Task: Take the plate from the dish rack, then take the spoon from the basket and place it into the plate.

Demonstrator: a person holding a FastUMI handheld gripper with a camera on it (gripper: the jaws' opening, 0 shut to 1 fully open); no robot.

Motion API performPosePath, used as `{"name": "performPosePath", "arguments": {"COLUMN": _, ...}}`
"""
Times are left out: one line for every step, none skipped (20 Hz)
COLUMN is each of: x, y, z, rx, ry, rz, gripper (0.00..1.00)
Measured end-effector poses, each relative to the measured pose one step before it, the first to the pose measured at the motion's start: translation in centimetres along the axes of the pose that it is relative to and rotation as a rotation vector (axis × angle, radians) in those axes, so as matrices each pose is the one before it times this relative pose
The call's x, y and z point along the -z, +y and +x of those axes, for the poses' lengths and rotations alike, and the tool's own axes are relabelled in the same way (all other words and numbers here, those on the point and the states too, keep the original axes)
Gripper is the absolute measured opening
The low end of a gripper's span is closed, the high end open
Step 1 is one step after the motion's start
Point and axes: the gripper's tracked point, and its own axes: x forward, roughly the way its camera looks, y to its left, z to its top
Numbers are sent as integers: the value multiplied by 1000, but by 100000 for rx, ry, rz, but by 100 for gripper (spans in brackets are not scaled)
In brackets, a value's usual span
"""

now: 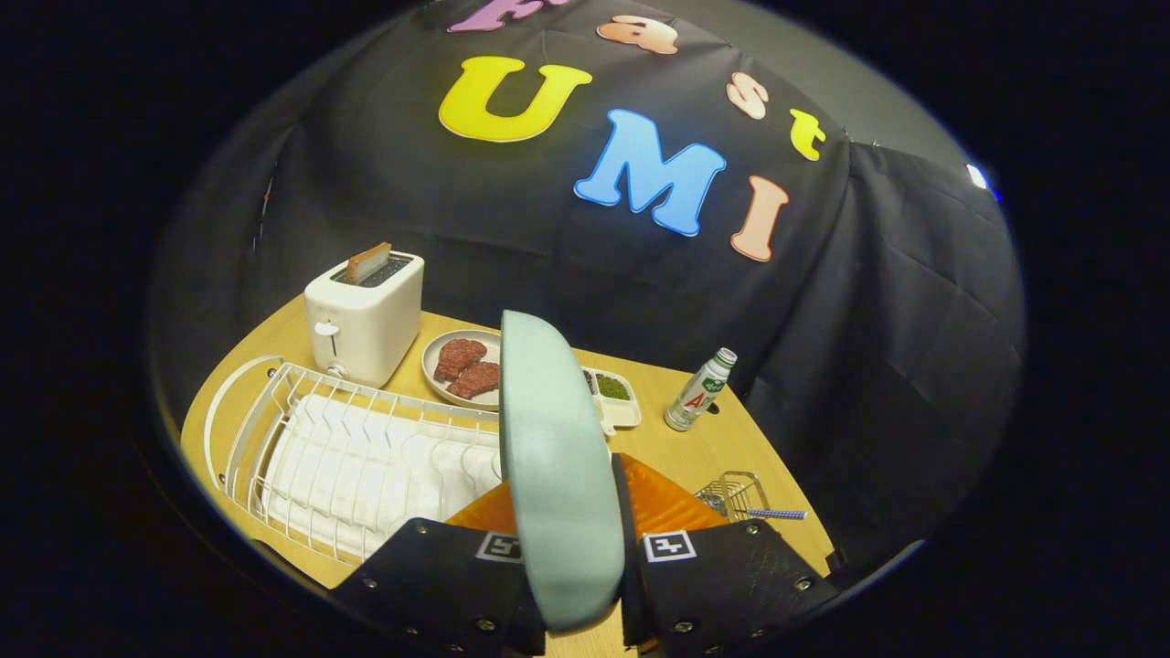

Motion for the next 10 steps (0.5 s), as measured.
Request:
{"name": "performPosePath", "arguments": {"x": 378, "y": -665, "z": -933, "rx": 505, "ry": -206, "rz": 121, "gripper": 31}}
{"name": "performPosePath", "arguments": {"x": 556, "y": -615, "z": -866, "rx": 193, "ry": -118, "rz": 132, "gripper": 31}}
{"name": "performPosePath", "arguments": {"x": 590, "y": -520, "z": -955, "rx": -131, "ry": -199, "rz": 13, "gripper": 31}}
{"name": "performPosePath", "arguments": {"x": 747, "y": -493, "z": -874, "rx": -58, "ry": 66, "rz": -436, "gripper": 31}}
{"name": "performPosePath", "arguments": {"x": 907, "y": -526, "z": -902, "rx": -39, "ry": 539, "rz": -443, "gripper": 31}}
{"name": "performPosePath", "arguments": {"x": 1062, "y": -366, "z": -829, "rx": -243, "ry": 846, "rz": 324, "gripper": 31}}
{"name": "performPosePath", "arguments": {"x": 1183, "y": -335, "z": -870, "rx": -511, "ry": 1435, "rz": 1154, "gripper": 31}}
{"name": "performPosePath", "arguments": {"x": 1409, "y": -317, "z": -681, "rx": -501, "ry": 1848, "rz": 1668, "gripper": 31}}
{"name": "performPosePath", "arguments": {"x": 1309, "y": -275, "z": -652, "rx": -631, "ry": 2011, "rz": 1515, "gripper": 31}}
{"name": "performPosePath", "arguments": {"x": 1459, "y": -352, "z": -464, "rx": -396, "ry": 2009, "rz": 855, "gripper": 31}}
